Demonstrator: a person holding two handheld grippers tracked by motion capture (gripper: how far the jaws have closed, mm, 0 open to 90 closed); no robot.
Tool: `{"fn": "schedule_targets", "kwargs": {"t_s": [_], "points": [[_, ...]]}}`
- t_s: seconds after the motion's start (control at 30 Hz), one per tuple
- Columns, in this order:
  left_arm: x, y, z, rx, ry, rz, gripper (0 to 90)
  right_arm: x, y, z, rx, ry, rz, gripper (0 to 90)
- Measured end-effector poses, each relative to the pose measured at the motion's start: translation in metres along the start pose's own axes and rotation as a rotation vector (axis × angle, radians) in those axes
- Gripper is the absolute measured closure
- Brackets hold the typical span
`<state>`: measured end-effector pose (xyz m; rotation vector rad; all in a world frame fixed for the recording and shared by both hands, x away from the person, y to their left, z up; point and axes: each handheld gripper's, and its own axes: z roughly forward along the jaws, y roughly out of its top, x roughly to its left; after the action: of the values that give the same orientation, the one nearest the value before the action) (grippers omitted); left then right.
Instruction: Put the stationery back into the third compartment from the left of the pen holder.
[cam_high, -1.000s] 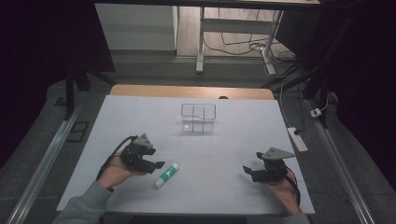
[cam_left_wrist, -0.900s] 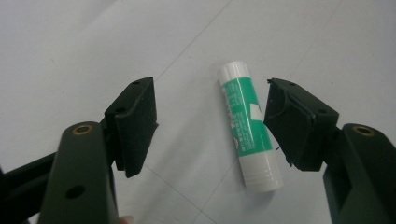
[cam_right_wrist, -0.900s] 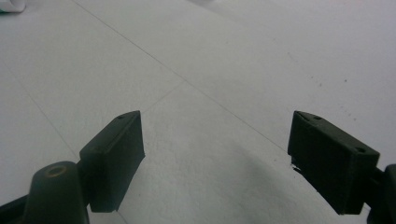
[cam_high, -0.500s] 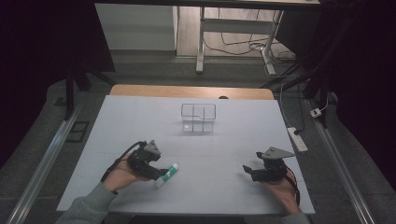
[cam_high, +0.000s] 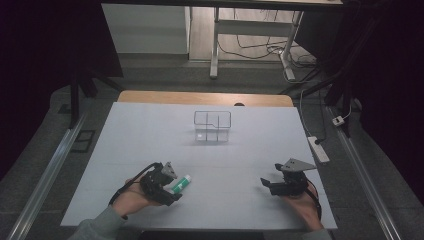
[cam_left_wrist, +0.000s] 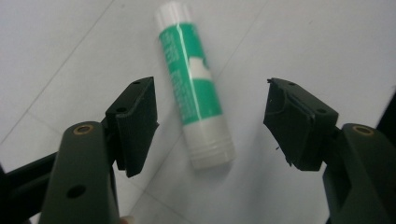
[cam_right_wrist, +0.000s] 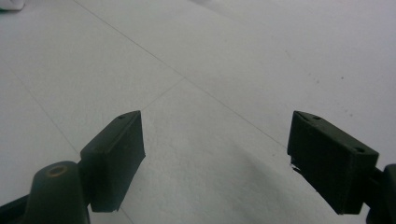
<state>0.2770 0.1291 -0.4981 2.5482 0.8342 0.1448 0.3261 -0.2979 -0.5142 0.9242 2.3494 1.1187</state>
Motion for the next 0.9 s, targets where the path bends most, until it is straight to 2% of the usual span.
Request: {"fn": "schedule_targets", "kwargs": {"t_s": [0.07,0.33,0.4,0.47,0.53,0.6,0.7,0.9], "points": [[0.000,-0.002,0.004,0.014,0.016,0.001,35.4,0.000,0.001,0.000,-0.003,0.007,-0.007,18.1],[0.002,-0.004,0.010,0.062,0.005,0.013,45.7,0.000,0.002,0.003,0.006,0.010,-0.017,18.1],[0.002,-0.005,0.011,0.067,0.001,0.017,50.5,0.001,0.002,0.003,0.006,0.009,-0.020,18.1],[0.003,-0.005,0.011,0.071,-0.021,0.014,55.9,0.000,0.002,0.002,0.008,0.007,-0.016,18.0],[0.004,-0.006,0.012,0.081,-0.020,0.020,61.5,0.000,0.002,0.002,0.009,0.006,-0.016,18.0],[0.005,-0.006,0.012,0.079,-0.023,0.040,63.8,0.001,0.002,0.002,0.009,0.007,-0.019,18.1],[0.009,-0.007,0.012,0.071,-0.028,0.048,64.1,0.001,0.001,0.002,0.009,0.003,-0.021,18.0],[0.019,-0.011,0.007,0.036,-0.009,0.014,64.3,0.002,0.002,0.002,0.004,0.004,-0.024,18.2]]}}
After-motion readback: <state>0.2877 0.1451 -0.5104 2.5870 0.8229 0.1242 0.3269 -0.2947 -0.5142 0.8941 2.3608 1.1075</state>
